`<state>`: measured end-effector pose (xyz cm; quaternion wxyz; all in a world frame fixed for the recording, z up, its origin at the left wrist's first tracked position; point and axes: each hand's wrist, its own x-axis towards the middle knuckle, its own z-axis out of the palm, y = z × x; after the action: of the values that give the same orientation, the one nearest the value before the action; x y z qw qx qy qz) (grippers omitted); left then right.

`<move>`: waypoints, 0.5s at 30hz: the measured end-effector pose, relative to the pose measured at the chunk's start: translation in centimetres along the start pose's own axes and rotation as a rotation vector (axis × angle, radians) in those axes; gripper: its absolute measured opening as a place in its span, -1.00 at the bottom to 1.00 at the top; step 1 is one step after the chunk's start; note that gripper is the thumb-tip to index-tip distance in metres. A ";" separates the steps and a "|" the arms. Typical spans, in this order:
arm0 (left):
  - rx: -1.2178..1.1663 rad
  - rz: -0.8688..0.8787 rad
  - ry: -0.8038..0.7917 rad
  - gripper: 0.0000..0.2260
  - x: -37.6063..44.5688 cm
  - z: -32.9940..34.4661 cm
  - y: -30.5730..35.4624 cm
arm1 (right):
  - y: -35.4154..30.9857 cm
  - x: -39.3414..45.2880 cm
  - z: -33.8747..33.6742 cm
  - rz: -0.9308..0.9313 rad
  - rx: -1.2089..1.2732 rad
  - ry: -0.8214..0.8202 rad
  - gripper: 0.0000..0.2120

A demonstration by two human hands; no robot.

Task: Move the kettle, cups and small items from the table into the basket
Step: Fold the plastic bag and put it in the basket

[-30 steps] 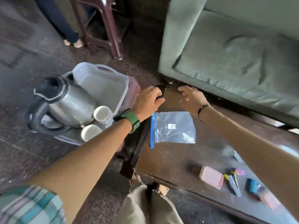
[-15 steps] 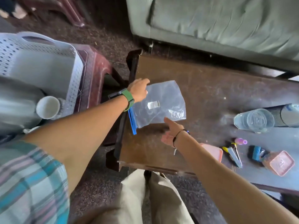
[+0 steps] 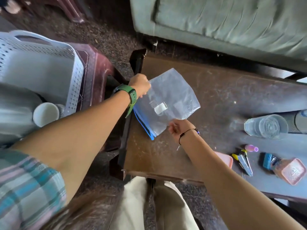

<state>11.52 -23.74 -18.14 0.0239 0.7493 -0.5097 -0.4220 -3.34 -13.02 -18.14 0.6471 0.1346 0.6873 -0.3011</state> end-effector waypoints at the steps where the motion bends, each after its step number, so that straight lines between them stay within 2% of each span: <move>1: -0.123 -0.053 -0.009 -0.86 -0.1 -0.9 -0.2 | -0.6 -0.6 0.3 -0.028 0.049 -0.037 -0.80; 4: -0.436 -0.121 0.004 -0.79 -0.7 -4.2 -1.1 | -2.4 -2.8 2.3 -0.118 0.111 -0.097 -0.82; 7: -0.655 -0.115 0.088 -0.74 -2.4 -8.6 -1.7 | -3.8 -5.4 5.7 -0.193 0.076 -0.144 -0.94; 11: -0.863 -0.037 0.184 -0.76 -5.2 -15.9 -3.9 | -4.0 -9.3 11.8 -0.335 -0.061 -0.205 -0.91; 15: -0.961 0.009 0.328 -0.73 -8.6 -23.8 -7.3 | -2.2 -13.6 18.9 -0.467 -0.071 -0.307 -0.76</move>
<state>31.48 -22.88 -0.99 0.4473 0.7080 -0.2508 -0.4855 12.40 -23.05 -4.08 0.6609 -0.0972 0.6039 -0.4348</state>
